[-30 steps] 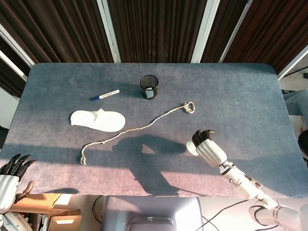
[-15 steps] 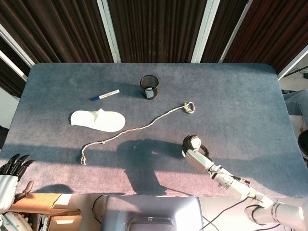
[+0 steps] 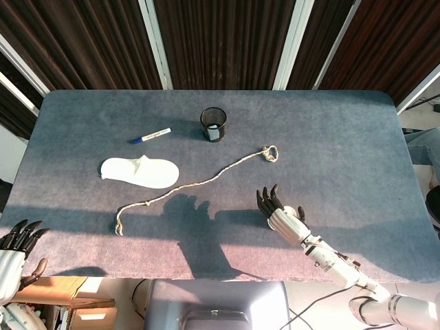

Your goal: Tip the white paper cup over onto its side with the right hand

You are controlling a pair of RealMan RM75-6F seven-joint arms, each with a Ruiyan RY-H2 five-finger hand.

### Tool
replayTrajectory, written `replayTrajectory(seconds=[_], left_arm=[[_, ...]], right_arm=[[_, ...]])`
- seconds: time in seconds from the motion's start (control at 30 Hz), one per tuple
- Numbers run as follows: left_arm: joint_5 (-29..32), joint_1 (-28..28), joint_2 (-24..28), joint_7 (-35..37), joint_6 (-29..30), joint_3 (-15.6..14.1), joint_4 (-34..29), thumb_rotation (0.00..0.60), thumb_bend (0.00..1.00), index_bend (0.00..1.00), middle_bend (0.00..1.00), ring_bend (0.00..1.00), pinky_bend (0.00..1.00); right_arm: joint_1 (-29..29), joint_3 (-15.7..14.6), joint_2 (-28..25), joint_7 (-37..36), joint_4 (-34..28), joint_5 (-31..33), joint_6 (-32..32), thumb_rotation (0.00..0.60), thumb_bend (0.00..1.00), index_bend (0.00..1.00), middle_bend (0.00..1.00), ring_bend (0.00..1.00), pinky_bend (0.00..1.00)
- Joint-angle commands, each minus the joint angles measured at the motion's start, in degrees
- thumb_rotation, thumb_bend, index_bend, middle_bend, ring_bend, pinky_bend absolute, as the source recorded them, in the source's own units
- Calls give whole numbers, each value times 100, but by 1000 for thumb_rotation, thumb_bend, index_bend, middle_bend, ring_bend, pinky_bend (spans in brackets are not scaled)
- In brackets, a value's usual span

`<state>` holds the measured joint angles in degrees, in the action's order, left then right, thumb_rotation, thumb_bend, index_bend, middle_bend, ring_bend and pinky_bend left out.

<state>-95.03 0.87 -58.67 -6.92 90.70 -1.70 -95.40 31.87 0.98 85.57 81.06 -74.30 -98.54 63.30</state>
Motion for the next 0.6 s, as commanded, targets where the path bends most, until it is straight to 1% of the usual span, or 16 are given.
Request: replayTrajectory(seconds=[0.03,0.07,0.1,0.2,0.23,0.3,0.4,0.47,0.53,0.6], left_arm=[[2,1,-1,0,-2,1,1,600,342,255,159,100,293],[4,2,0,1,-3,3,2,600,342,255,159,100,293],[16,3,1,13,-10,4,8,600,342,255,160,100,293],[31,9,-1,24,-22,10,15,600,342,255,160,100,293],[34,11,-3,20,-29,10,17,600,342,255,160,100,293],[37,16,-9,5,-43,10,18,600,342,255,159,100,293],[39,23,-18,-36,-60,8,12,600,344,255,159,100,293],[31,21,-24,-62,-52,9,5,600,343,255,160,100,293],[22,16,-30,-78,-40,8,3,600,342,255,160,100,293],[25,15,-33,-81,-37,10,3,600,343,255,160,100,293]], right_arm=[[-3,12,5,-35,5,4,18,600,225,160,132,125,318],[-5,32,5,-108,-7,16,44,600,213,143,119,115,308],[-119,190,-32,-783,-337,303,216,600,197,130,111,108,301],[-268,301,-225,-1698,-868,596,390,600,172,120,108,106,299],[-354,372,-329,-2085,-1148,759,485,600,170,120,108,106,299],[-483,472,-508,-2548,-1574,978,633,600,171,121,108,106,299],[-675,563,-953,-3389,-2368,1352,712,600,164,130,108,106,297],[-791,581,-1357,-3939,-2928,1638,645,600,162,128,107,106,293],[-874,562,-1763,-4503,-3280,1748,572,600,175,124,107,94,278],[-955,540,-1974,-4959,-3306,1638,655,600,238,116,108,72,251]])
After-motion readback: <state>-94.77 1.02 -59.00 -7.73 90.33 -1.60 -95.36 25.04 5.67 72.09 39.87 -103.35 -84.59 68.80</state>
